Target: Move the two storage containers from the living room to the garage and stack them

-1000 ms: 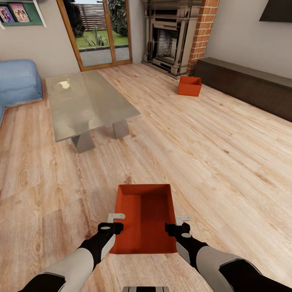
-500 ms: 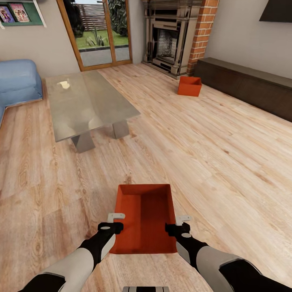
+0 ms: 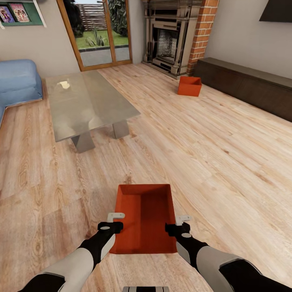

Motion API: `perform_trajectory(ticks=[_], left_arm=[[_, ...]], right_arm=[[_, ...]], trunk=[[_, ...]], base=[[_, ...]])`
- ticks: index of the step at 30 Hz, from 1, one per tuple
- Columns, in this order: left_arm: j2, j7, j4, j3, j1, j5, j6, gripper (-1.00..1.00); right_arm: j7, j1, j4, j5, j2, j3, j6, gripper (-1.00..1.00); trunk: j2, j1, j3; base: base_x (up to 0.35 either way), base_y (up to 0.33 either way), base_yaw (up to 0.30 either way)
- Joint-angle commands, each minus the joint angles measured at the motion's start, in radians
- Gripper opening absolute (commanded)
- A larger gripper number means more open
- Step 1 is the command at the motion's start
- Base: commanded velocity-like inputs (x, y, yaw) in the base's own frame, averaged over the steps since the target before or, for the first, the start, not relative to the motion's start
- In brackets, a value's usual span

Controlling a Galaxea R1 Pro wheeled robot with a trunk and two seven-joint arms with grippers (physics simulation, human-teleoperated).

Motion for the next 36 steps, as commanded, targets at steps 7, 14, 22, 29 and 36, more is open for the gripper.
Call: perform_trajectory(ticks=[7, 14, 22, 29, 36], left_arm=[[0.000, 0.006, -0.002, -0.006, 0.000, 0.008, 0.006, 1.00], [0.000, 0.006, -0.003, -0.005, 0.000, 0.008, 0.006, 1.00], [0.000, 0.006, -0.003, -0.005, 0.000, 0.008, 0.006, 1.00], [0.000, 0.006, -0.004, -0.004, 0.000, 0.008, 0.006, 1.00], [0.001, 0.006, -0.004, -0.004, 0.000, 0.009, 0.006, 1.00]], right_arm=[[-0.003, -0.001, 0.001, 0.046, 0.000, 0.009, -0.006, 1.00], [-0.004, -0.001, 0.001, 0.051, 0.001, 0.008, -0.006, 1.00], [-0.004, -0.001, 0.001, 0.043, 0.000, 0.007, -0.006, 1.00], [-0.004, -0.001, 0.001, 0.042, 0.000, 0.006, -0.006, 1.00], [-0.004, -0.001, 0.001, 0.041, -0.001, 0.004, -0.006, 1.00]], trunk=[[0.000, 0.000, -0.001], [0.000, 0.000, -0.001], [-0.042, 0.023, -0.019], [-0.056, 0.031, -0.026], [-0.056, 0.031, -0.026]], base=[[0.000, 0.000, 0.000], [0.000, 0.000, 0.000], [0.000, 0.000, 0.000], [0.000, 0.000, 0.000], [0.000, 0.000, 0.000]])
